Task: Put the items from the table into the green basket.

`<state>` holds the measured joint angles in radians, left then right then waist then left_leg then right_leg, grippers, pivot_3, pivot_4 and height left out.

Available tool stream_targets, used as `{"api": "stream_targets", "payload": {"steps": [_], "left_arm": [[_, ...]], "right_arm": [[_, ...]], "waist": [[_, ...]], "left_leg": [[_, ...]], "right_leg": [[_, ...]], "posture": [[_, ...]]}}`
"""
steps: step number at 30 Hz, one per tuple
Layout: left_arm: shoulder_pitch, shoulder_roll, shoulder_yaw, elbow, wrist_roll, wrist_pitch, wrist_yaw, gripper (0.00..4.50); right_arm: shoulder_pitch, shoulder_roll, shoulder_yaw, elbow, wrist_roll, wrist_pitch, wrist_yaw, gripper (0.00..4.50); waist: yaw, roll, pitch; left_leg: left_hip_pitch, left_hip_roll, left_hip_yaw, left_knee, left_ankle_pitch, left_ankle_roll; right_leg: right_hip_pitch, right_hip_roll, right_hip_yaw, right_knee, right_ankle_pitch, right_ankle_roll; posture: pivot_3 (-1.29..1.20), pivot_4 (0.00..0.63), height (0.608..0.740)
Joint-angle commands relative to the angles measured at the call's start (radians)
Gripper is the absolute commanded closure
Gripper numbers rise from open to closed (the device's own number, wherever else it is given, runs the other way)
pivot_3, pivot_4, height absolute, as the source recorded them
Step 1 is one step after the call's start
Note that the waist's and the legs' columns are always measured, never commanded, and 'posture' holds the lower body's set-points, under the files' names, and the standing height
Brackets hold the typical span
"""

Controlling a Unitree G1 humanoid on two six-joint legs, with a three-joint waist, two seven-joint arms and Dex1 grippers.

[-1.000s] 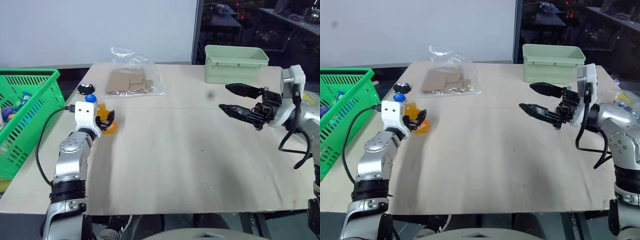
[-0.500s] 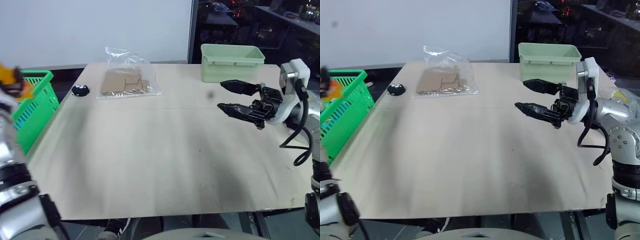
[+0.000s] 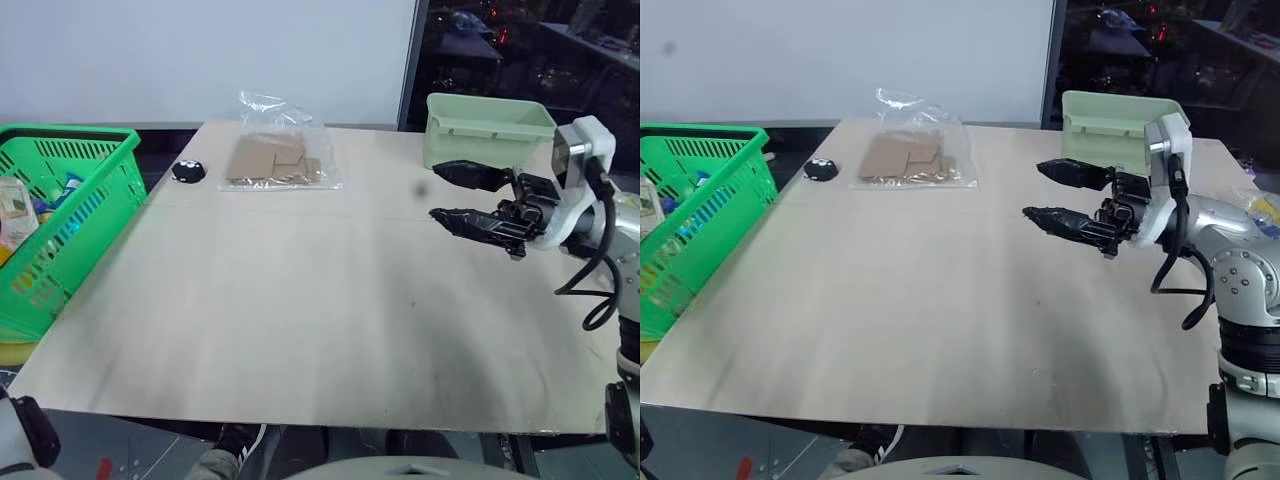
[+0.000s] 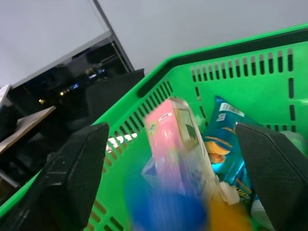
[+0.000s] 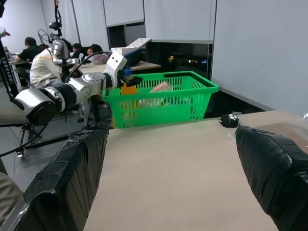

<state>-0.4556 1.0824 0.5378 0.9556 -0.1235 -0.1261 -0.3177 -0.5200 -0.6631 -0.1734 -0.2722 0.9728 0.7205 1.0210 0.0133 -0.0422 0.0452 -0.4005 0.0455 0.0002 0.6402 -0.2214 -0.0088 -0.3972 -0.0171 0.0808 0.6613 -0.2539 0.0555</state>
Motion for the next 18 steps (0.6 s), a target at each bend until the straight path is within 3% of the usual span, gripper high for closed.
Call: {"api": "stream_targets", "payload": {"steps": [1,5,10,15,18], "left_arm": [[-0.03,0.012,0.021,-0.045,-0.053,-0.038,-0.048,0.06],[0.008,-0.052,0.06,-0.182,-0.176,-0.01,-0.191,0.06],[0.282,-0.234,0.053,-0.721,-0.436,0.226,-0.393,0.06],[0.486,-0.329,-0.064,-1.066,-0.477,0.391,-0.397,0.06],[0.562,-0.375,-0.155,-1.167,-0.452,0.426,-0.402,0.06]], "right_arm": [[-0.021,-0.02,-0.025,-0.016,0.012,-0.001,0.008,0.0],[0.002,-0.034,-0.032,-0.015,0.006,-0.005,0.01,0.0],[0.116,-0.065,-0.032,0.054,-0.094,-0.068,0.035,0.0],[0.215,-0.046,-0.028,0.162,-0.249,-0.211,0.006,0.0],[0.299,-0.02,-0.023,0.206,-0.349,-0.333,-0.01,0.0]], "waist": [[-0.001,0.0,0.0],[-0.001,0.002,0.0],[-0.002,0.002,-0.001],[-0.005,0.002,-0.001],[-0.005,0.007,-0.003]], "left_leg": [[0.0,0.0,0.0,0.0,0.0,0.0],[0.0,0.0,0.0,-0.001,0.0,0.0],[0.0,0.0,0.002,-0.002,0.0,0.0],[0.002,0.001,0.002,-0.001,0.0,0.0],[0.003,0.001,0.002,-0.001,0.0,0.0]], "right_leg": [[0.0,0.0,0.0,0.0,0.0,0.0],[0.0,0.0,0.0,0.0,0.0,0.001],[0.0,-0.001,0.0,0.0,0.0,0.0],[0.0,0.001,0.001,0.001,0.0,0.0],[0.001,0.002,0.002,0.001,-0.001,-0.002]], "posture": [[0.06,0.0,0.74],[0.06,0.0,0.74],[0.06,0.0,0.74],[0.06,0.0,0.74],[0.06,0.0,0.74]]}}
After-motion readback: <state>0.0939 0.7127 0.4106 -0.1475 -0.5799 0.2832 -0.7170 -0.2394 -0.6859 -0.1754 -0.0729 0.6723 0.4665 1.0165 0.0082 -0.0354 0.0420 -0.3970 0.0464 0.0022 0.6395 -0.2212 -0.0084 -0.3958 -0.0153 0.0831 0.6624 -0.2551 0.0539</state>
